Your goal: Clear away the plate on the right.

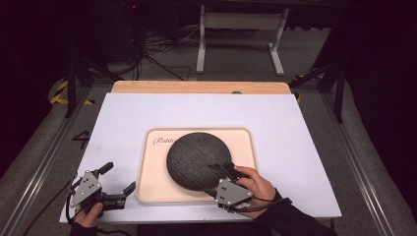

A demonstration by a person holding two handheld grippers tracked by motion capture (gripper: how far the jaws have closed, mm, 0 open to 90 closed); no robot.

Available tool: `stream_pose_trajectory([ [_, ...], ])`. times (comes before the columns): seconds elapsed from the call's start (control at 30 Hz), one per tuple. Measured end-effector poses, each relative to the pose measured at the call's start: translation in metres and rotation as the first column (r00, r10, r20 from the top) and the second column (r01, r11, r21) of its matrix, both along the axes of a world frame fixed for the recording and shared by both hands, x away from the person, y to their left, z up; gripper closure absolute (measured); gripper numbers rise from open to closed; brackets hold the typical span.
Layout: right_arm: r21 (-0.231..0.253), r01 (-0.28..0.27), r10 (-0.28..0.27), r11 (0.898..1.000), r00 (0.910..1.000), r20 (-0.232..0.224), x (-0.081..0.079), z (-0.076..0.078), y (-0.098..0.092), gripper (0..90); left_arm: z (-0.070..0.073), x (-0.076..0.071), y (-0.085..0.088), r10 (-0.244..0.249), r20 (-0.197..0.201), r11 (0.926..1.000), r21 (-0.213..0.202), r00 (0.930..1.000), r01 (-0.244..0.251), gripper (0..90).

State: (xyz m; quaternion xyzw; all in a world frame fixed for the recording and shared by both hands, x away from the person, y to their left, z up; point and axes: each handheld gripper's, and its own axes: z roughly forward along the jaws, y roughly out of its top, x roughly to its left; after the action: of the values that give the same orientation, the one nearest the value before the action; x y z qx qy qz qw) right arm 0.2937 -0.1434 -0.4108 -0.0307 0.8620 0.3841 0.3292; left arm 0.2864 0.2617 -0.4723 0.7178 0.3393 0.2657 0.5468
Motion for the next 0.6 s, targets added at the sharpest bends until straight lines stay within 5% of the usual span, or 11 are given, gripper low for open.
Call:
stream_pose_trajectory([
  [0.3, 0.175, 0.054, -0.038, 0.983, 0.9947, -0.095, 0.008, 0.011, -0.025, 29.5, 0.0, 0.0, 0.0, -0.001, 0.002, 1.0, -0.001, 1.0, 0.001, 0.1],
  [0.6, 0.27, 0.117, -0.081, 0.956, 0.9869, -0.139, 0.012, 0.017, -0.054, 28.6, 0.0, 0.0, 0.0, -0.001, 0.001, 1.0, 0.005, 1.0, 0.001, 0.1],
])
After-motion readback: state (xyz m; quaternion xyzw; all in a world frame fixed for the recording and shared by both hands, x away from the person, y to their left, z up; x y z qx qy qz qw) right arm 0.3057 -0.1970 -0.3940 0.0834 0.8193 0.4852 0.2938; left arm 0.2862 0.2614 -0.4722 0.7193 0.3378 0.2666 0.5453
